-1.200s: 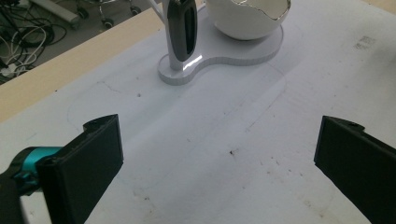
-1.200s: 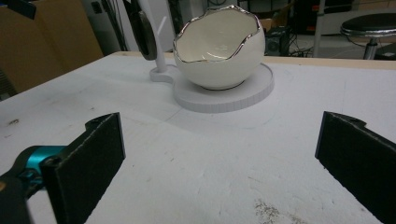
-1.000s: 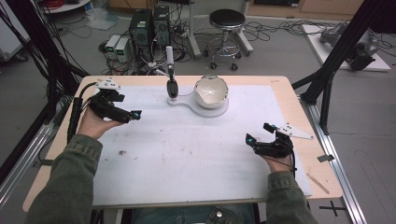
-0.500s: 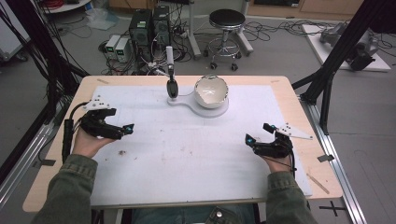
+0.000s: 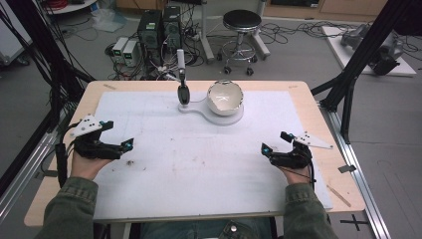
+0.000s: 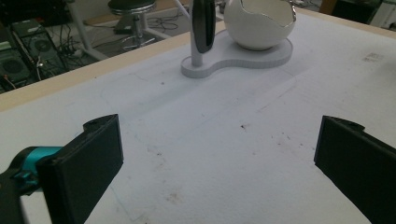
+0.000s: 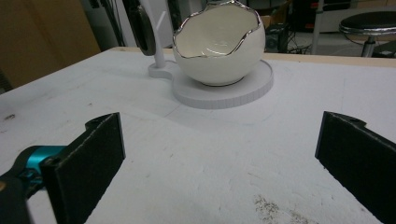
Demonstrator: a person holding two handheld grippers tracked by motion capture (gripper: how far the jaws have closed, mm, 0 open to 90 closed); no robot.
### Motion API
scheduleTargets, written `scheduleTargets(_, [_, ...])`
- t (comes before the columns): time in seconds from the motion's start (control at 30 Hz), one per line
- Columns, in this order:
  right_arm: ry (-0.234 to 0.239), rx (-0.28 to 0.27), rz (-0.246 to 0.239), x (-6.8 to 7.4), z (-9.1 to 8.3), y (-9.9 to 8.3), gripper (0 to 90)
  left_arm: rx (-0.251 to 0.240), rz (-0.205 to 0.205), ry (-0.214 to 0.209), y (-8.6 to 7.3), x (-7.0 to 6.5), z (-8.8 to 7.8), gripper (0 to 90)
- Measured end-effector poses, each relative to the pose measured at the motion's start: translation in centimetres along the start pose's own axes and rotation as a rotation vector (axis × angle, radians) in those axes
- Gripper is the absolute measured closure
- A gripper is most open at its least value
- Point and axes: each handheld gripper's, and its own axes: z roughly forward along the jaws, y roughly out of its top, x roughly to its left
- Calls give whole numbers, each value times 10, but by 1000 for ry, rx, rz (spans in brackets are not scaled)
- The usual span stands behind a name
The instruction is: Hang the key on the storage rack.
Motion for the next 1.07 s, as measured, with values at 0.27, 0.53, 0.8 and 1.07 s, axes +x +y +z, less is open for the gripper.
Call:
scheduleTargets(0.27, [-4,-3,-6,0,0,0,4,-27,-2,10,-15,-2,-9,17])
scheduleTargets(0.53, [-4,-3,-3,0,-1,0,4,-78,-35,21,-32,-1,-19,17])
scheduleTargets(0.8, [-4,-4,-6,0,0,0,4,-163,-134,75,-60,10,-35,17])
scheduleTargets(1.07, [-4,0,-6,0,0,-1,4,-201,-216,100,-67,14,-39,17])
